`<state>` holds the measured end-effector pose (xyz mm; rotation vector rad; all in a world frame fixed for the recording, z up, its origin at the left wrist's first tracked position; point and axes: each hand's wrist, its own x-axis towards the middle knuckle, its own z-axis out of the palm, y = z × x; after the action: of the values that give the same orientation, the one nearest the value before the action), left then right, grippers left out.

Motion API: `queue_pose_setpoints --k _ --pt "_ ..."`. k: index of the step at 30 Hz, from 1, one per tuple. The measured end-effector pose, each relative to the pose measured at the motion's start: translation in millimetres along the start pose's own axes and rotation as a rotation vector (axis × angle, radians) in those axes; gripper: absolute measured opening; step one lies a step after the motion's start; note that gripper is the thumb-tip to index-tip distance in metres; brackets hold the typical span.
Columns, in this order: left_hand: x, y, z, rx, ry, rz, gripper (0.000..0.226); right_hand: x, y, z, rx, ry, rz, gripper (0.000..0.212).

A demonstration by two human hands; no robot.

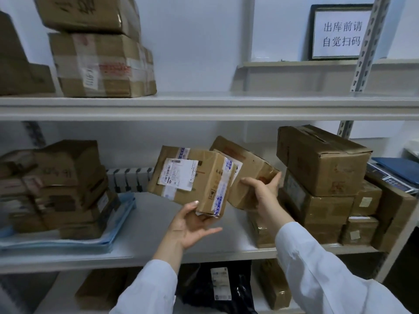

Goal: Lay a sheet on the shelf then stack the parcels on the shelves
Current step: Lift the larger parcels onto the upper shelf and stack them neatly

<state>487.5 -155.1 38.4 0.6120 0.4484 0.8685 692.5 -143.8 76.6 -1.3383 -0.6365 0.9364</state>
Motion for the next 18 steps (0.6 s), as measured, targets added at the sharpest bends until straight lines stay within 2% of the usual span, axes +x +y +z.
queue_pose_setpoints --k 2,5,11,15,18 --pt "-11.9 -0.1 -14.6 0.004 -0.027 0.035 0.083 -8.4 0.2 6.2 -0.029 -0.058 -0.039 0.122" --pt "-30.9 -2.8 -28.0 0.05 -0.092 0.044 0.069 -22.3 0.9 13.7 -0.069 -0.152 -0.117 0.117" --pt "-60.3 0.3 -37.8 0.044 -0.23 0.208 0.067 -46.4 -8.9 20.8 -0.101 -0.335 -0.291 0.117" --pt "-66.5 7.3 -43.2 0.155 -0.327 0.261 0.061 -61.3 -25.6 19.1 -0.101 -0.463 -0.398 0.125" --pt "-70.6 11.6 -44.3 0.245 -0.379 0.335 0.058 -69.8 -38.7 18.2 -0.127 -0.48 -0.453 0.126"
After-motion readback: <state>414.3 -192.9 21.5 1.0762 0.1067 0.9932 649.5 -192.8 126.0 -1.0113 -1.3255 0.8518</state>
